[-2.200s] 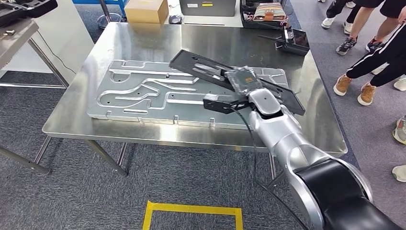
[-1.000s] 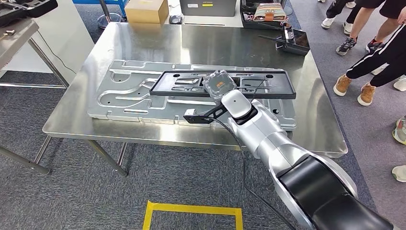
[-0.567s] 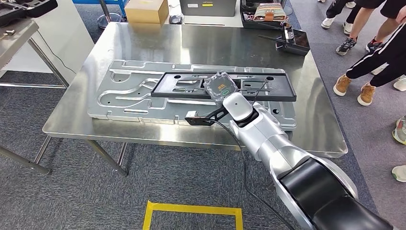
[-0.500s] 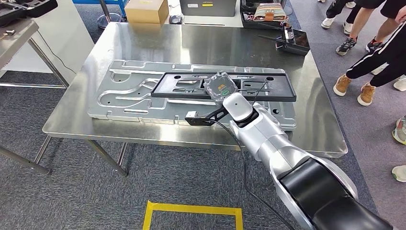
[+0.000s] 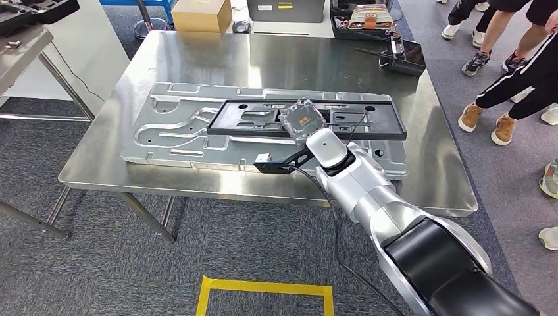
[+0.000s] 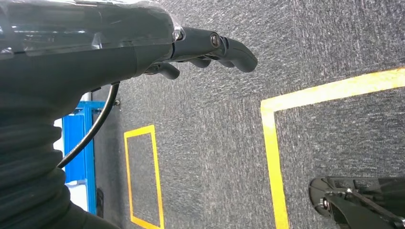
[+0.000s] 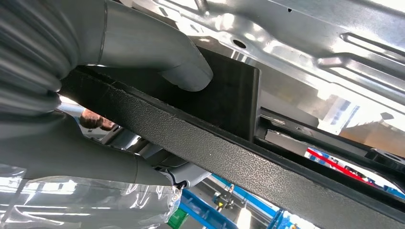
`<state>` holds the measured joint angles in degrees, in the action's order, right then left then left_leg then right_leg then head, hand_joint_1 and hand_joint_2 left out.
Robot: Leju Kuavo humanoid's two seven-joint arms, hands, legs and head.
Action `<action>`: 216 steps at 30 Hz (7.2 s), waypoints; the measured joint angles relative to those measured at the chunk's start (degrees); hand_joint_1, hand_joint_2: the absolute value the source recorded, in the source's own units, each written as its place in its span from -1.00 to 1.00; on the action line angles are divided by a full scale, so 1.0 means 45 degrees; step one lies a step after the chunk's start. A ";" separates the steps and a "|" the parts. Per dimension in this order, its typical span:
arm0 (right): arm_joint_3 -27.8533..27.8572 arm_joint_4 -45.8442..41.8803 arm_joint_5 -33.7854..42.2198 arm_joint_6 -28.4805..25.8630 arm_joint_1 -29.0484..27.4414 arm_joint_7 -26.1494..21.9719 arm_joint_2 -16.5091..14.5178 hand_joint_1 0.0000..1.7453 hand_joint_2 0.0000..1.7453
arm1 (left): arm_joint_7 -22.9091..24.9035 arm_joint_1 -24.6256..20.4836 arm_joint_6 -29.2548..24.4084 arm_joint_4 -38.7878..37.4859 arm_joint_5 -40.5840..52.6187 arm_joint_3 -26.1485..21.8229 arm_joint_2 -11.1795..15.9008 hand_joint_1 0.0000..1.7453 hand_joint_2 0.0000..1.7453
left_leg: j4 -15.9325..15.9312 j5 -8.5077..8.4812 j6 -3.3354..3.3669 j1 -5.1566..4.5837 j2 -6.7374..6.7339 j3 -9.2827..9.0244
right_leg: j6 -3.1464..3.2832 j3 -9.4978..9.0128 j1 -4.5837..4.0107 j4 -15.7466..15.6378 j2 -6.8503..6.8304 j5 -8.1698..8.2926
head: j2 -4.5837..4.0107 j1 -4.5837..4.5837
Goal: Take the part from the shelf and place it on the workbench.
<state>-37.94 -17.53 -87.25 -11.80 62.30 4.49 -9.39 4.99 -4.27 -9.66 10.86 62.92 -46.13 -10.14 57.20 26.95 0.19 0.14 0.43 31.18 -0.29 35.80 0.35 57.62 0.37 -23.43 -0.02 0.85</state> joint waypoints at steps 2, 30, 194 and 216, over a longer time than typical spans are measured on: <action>0.0000 0.0000 -0.0002 0.0000 0.0000 -0.0039 -0.0005 1.00 1.00 | -0.0004 0.0002 -0.0004 0.0000 -0.0051 -0.0011 0.0000 -1.00 1.00 | 0.0040 0.0017 0.0024 -0.0013 0.0002 0.0016 | -0.0012 0.0000 0.0010 -0.0007 -0.0002 0.0007 | 0.0000 0.0000; 0.0000 -0.0045 -0.0045 -0.0236 -0.0079 0.0040 0.0033 1.00 1.00 | -0.0121 0.0010 0.0001 0.0004 -0.0090 -0.0040 -0.0021 -1.00 1.00 | 0.3302 0.1607 -0.0465 0.0231 -0.0029 0.1474 | 0.0325 -0.0107 0.0058 -0.0009 -0.0033 -0.0123 | 0.0000 0.0009; 0.2980 -0.1146 0.0936 -0.3674 -0.0122 -0.1564 -0.0430 -1.00 -1.00 | -0.1185 -0.0275 -0.0081 0.0004 -0.0474 -0.1313 -0.0261 -1.00 -1.00 | 0.0289 -0.0086 0.0295 0.0200 -0.0039 0.0166 | -0.0442 0.0971 0.0113 0.0848 -0.0089 -0.0201 | 0.0000 0.0002; 0.3152 -0.0879 0.0851 -0.2520 0.0349 -0.0867 -0.0403 -1.00 -1.00 | -0.1161 -0.0440 -0.0022 0.0005 -0.0391 -0.1317 -0.0159 -1.00 -1.00 | 0.3139 0.0063 -0.0580 0.0406 -0.0048 0.1552 | 0.0043 0.0182 0.0112 -0.0285 -0.0267 0.0392 | 0.0000 0.0007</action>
<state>-23.76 -21.48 -83.42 -23.14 63.87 0.59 -11.20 -0.23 -6.25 -9.76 10.88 61.16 -52.06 -10.86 71.32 27.23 -2.42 1.97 0.22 38.16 -0.10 36.63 0.86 56.33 -0.84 -21.66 -0.02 0.89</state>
